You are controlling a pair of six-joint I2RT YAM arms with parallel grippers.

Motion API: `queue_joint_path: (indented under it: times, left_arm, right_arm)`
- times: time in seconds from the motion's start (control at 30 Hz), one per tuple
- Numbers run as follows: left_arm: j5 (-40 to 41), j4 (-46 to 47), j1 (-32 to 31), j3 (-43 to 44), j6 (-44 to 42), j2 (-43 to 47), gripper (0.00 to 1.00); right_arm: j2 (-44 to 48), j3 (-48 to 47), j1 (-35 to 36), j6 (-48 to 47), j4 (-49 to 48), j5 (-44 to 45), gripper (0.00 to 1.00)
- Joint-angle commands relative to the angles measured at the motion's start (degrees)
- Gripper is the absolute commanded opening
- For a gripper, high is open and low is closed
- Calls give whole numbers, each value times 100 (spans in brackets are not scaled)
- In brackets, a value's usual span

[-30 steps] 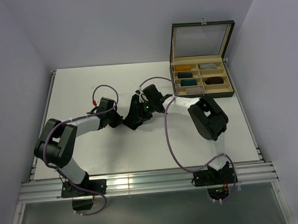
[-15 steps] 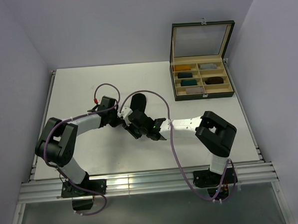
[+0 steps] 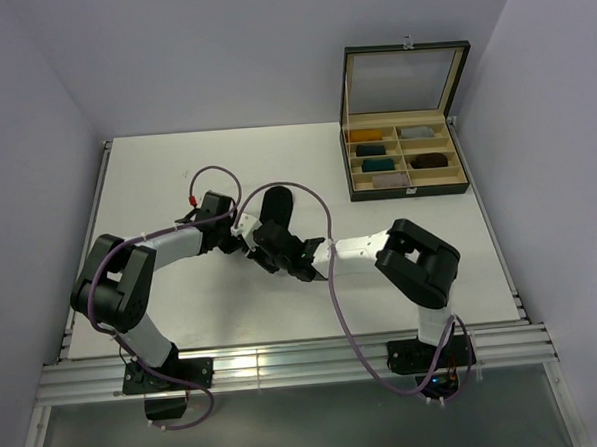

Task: Roll the socks
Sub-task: Roll the sock at the center of the board.

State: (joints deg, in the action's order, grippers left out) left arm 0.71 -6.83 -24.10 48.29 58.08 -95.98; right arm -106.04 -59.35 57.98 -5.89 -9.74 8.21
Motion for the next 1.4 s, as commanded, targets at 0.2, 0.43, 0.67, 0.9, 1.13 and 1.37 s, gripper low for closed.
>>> queue_joint_path:
  times: [0.2,0.43,0.67,0.9,1.13,1.37]
  left_arm:
    - [61,-671,-34,-118,-245,-307,3]
    - [52,-670,-34,-118,-271,-324,2]
    - [113,-741,-34,-74,-315,-316,2]
    - [105,-767,-34,-30,-324,-307,2]
    - [236,-811,-34,-13,-210,9,9]
    - [570,-715,-34,-180,98,703,32]
  right_arm:
    - [-479,-261,30,-79,-239,278,41]
    - [-690,-156,3,53,-108,366,45]
    - [-848,-226,-207,421,288,181,28]
    - [-980,-358,-454,754,727,-126,0]
    - [-734,-612,-787,1326,1175,-1741,0]
    - [-742,-595,-1516,2872,721,-4255,0]
